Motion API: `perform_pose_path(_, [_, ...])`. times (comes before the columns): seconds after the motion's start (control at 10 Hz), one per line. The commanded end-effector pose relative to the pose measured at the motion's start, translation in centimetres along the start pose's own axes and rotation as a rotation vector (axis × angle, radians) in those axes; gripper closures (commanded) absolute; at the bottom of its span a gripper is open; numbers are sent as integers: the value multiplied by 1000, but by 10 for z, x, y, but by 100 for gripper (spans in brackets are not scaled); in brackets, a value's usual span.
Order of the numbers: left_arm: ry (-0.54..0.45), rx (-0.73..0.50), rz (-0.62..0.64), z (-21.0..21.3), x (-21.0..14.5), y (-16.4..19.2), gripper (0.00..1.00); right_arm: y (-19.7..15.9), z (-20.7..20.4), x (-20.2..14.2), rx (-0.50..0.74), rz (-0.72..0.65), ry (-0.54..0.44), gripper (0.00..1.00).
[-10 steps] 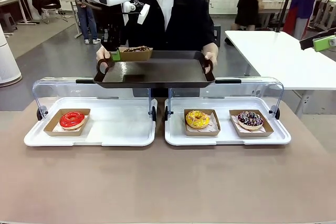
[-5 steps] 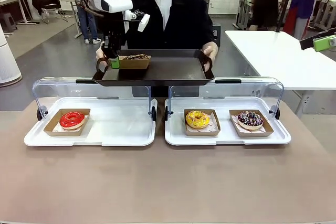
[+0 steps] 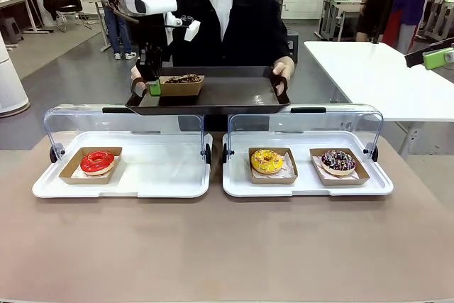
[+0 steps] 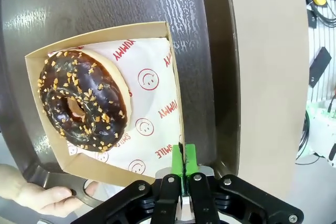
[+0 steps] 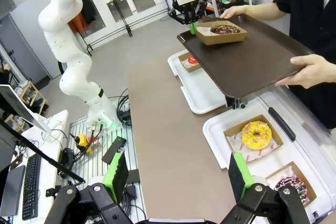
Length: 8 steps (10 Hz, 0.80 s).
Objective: Provide the desired donut to the person.
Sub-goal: Place the picked Paper togo box onto the Handle tray extended by the person.
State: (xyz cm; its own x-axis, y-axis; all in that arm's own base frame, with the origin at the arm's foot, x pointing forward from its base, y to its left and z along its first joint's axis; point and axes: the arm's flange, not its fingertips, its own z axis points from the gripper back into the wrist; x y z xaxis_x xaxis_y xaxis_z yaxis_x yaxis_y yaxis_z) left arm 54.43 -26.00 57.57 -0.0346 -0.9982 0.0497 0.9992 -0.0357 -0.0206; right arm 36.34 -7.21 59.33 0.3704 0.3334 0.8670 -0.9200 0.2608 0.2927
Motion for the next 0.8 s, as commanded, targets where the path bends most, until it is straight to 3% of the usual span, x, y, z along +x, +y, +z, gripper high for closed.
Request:
perform_pose_path(0.0, [-28,-36,-13,0,1,6,99,0,0,1,6,10,-11,0])
perform_pose_path(0.1, [-30,-37,-14,-2,2,6,99,0,0,1,6,10,-11,0])
perform_pose_path(0.2, [-33,-34,-18,-2,1,6,60,0,0,1,6,10,-11,0])
perform_pose_path(0.3, [-30,-29,-19,0,2,5,42,0,0,1,6,10,-11,0])
perform_pose_path(0.4, [-29,-28,-19,0,1,4,4,0,0,1,6,10,-11,0])
perform_pose_path(0.7, [-31,-33,-15,1,2,5,0,0,0,1,6,10,-11,0])
